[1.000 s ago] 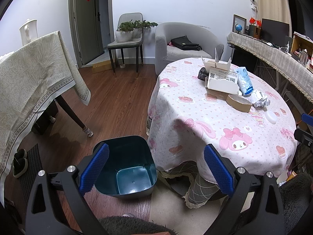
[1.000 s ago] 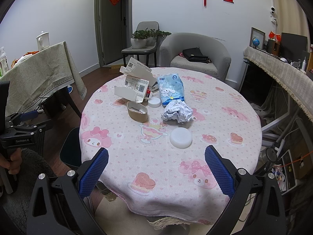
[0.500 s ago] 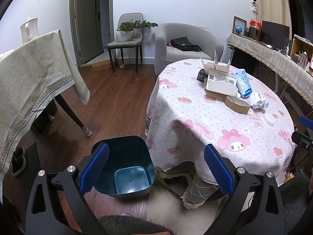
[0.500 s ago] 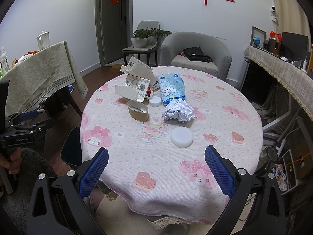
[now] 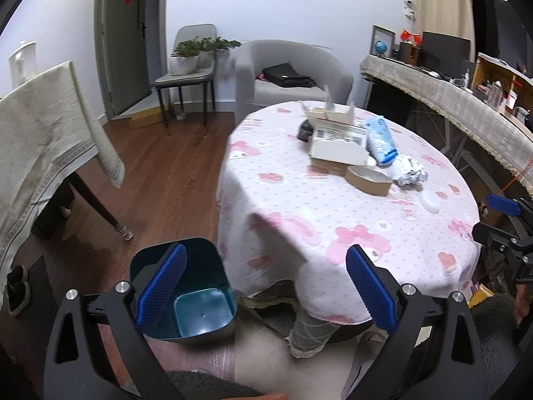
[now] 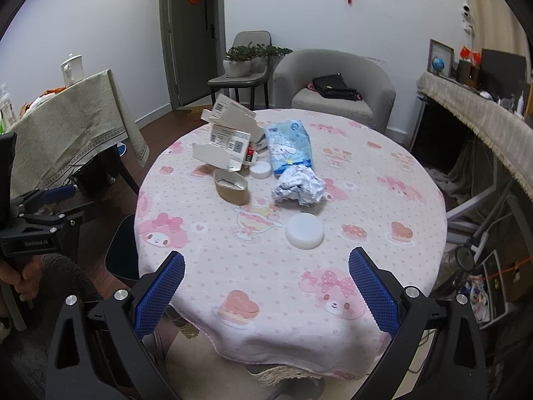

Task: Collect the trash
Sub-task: 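Move left tool to the cardboard tape ring while right tool approaches the crumpled paper ball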

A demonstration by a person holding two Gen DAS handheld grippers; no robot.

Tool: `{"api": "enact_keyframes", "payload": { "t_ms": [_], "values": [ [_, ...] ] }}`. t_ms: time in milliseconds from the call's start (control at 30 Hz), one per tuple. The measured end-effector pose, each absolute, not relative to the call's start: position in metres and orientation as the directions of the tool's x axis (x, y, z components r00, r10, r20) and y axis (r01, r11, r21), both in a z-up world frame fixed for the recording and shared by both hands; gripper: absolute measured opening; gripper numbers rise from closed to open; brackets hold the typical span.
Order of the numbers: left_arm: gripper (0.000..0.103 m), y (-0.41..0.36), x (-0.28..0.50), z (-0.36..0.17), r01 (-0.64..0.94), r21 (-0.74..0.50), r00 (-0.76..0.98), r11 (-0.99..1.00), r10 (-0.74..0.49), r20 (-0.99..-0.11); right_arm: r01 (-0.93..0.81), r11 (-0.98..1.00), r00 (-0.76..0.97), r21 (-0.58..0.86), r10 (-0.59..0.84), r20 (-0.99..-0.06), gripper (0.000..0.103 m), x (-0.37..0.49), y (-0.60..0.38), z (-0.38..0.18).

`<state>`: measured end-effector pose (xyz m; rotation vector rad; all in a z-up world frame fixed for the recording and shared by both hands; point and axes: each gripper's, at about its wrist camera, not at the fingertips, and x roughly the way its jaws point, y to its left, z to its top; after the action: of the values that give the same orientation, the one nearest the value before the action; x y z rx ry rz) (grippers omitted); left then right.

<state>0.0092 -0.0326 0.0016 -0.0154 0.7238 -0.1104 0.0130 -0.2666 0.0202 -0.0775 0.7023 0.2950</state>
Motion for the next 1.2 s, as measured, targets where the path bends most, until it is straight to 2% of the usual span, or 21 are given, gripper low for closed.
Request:
{"api": "enact_keyframes", "payload": {
  "t_ms": [100,233,500,633,767,1033,1200],
  "values": [
    [0.096,-0.043,0.017,0.0,0.116,-0.056,0.737,0.992,-0.124,-0.664,-0.287,0.957,0.721,0.033,0.239,-0.65,0.1,0.017,-0.274,0.021],
    [0.088,-0.061,0.03,-0.002,0.141,-0.065,0.729,0.988,-0.148,-0.668,-0.293,0.955,0.716,0.041,0.247,-0.653,0.1,0.022,-0.279,0.021],
    [0.085,-0.102,0.054,-0.005,0.177,-0.083,0.7,0.981,-0.185,-0.689,-0.307,0.95,0.708,0.053,0.266,-0.654,0.1,0.033,-0.298,0.021],
    [0.07,-0.123,0.068,-0.01,0.19,-0.101,0.666,0.977,-0.204,-0.717,-0.308,0.949,0.706,0.062,0.272,-0.654,0.1,0.038,-0.309,0.02],
    [0.06,-0.144,0.08,-0.019,0.192,-0.087,0.641,0.978,-0.192,-0.744,-0.309,0.949,0.704,0.067,0.276,-0.654,0.1,0.041,-0.317,0.019],
    [0.06,-0.164,0.097,-0.025,0.166,-0.128,0.63,0.978,-0.205,-0.749,-0.312,0.948,0.697,0.068,0.277,-0.662,0.1,0.047,-0.33,0.017],
    [0.06,-0.168,0.107,-0.026,0.121,-0.121,0.643,0.985,-0.171,-0.747,-0.317,0.946,0.692,0.064,0.277,-0.667,0.1,0.053,-0.332,0.016]
  ]
}}
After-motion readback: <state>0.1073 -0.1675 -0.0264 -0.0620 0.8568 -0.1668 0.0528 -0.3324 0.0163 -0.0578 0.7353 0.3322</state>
